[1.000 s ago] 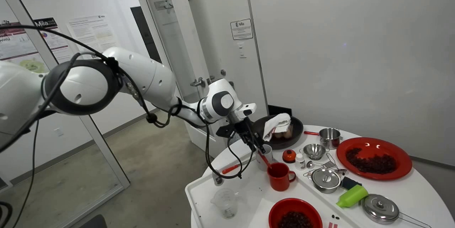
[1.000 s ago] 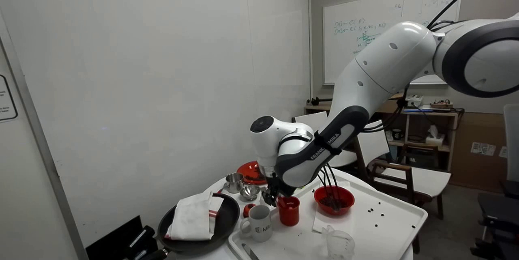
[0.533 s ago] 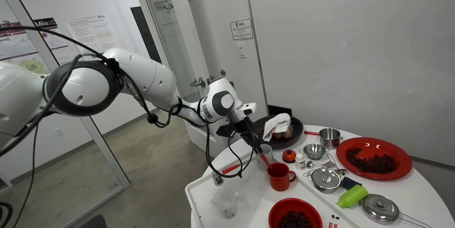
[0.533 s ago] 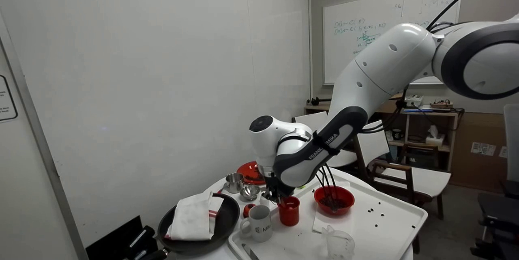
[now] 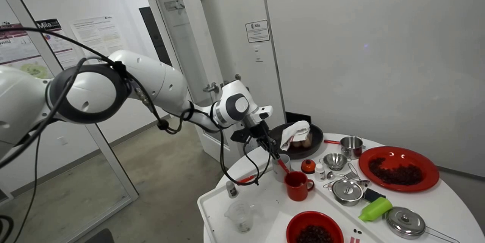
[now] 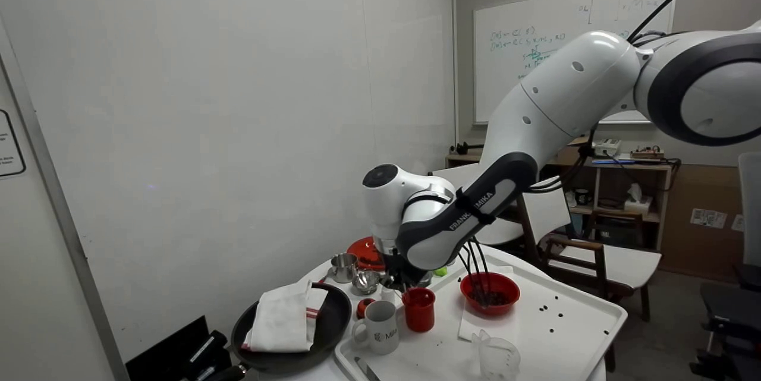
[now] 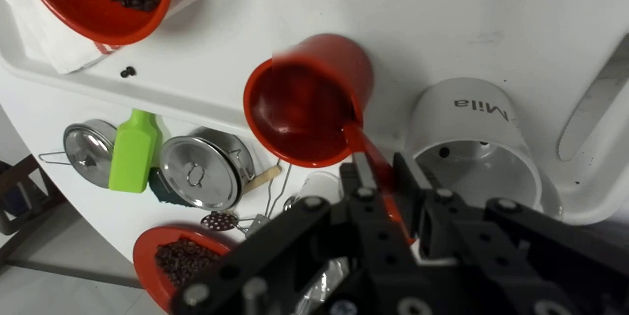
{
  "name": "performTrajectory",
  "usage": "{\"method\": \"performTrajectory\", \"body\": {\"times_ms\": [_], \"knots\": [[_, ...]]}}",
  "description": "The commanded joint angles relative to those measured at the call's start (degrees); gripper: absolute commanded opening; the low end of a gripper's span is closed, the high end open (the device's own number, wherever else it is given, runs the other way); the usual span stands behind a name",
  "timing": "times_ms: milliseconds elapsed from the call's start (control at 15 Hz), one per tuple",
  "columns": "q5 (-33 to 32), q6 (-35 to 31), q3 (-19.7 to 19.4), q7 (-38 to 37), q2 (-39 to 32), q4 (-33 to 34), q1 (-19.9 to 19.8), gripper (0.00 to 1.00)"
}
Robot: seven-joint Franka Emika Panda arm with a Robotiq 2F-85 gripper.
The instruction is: Move the spoon from the orange cup to the orange bowl
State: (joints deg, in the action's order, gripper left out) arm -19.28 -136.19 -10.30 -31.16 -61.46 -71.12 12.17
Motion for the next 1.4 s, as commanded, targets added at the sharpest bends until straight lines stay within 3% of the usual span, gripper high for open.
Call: {"method": "performTrajectory", "body": {"times_ms": [0, 667, 1067, 1333], "knots": [[2.28, -1.73, -0.15, 1.21, 3.08, -1.46, 0.84, 0.08], [2.45, -9.59, -0.58, -0.23, 16.81, -12.03, 2.46, 0.08], [2.82, -12.47, -0.87, -2.56, 27.97, -24.21, 2.83, 0.08], [0.44, -11.42, -3.66, -8.25, 36.81, -33.16, 3.09, 0.08]]}}
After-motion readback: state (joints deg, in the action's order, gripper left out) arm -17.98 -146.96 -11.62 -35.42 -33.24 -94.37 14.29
